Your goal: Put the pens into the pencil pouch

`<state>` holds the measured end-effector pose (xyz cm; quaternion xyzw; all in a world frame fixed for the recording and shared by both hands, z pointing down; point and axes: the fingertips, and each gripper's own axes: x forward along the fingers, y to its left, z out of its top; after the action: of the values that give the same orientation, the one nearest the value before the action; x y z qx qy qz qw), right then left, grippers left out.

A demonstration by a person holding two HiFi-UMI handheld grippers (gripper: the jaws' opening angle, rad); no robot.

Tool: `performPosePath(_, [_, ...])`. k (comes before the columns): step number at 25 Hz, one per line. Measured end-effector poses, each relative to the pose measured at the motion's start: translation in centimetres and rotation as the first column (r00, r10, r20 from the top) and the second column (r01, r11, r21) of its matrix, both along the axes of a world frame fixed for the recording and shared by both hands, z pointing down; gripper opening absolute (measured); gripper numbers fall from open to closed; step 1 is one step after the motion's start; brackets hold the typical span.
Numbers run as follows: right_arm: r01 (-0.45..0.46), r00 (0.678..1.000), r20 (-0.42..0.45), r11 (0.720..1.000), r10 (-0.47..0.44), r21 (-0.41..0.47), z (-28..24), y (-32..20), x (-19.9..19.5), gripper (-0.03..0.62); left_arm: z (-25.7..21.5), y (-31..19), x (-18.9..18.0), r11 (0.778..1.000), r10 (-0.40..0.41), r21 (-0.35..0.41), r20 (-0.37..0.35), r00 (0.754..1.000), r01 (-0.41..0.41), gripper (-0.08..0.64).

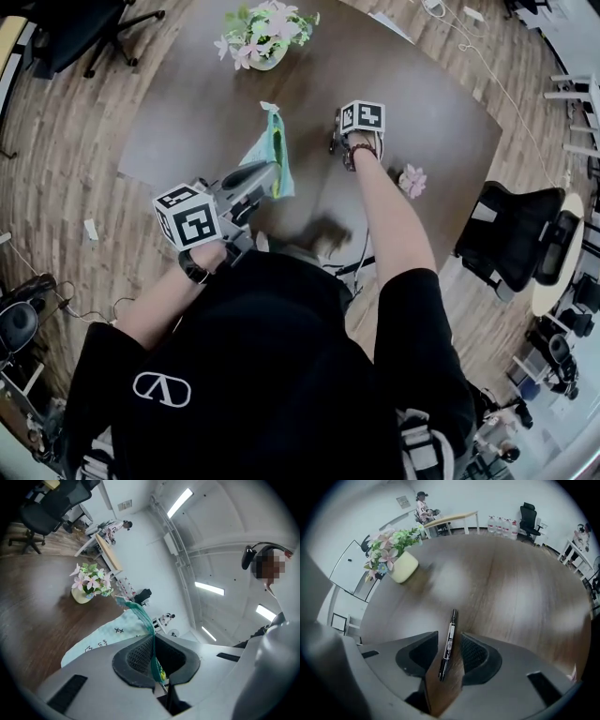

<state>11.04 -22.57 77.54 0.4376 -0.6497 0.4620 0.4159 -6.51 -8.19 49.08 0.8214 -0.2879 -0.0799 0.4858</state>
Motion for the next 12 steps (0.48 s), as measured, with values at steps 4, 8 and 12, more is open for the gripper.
performPosePath(4, [-0.007, 1.0, -0.015, 0.999, 0.006, -0.053, 1.4, -0.3, -0.2, 0.14, 0.7, 0.3, -0.3, 1.0, -0.003, -0.005, 0.006, 1.0, 0.004, 0.012])
performPosePath(8, [0.009, 0.998, -0.063, 0.993, -0.016, -0.115, 2.5, 0.4, 0.1, 0.082, 1.0, 0.5, -0.4, 1.0, -0.012, -0.014, 0.004, 1.0, 0.012, 0.012])
performPosePath(12, [0.027, 0.995, -0.094, 0.993, -0.038, -0.115, 2.6, 0.5, 0.2, 0.043, 1.0, 0.5, -0.6, 1.0, -0.018, -0.021, 0.005, 1.0, 0.018, 0.012])
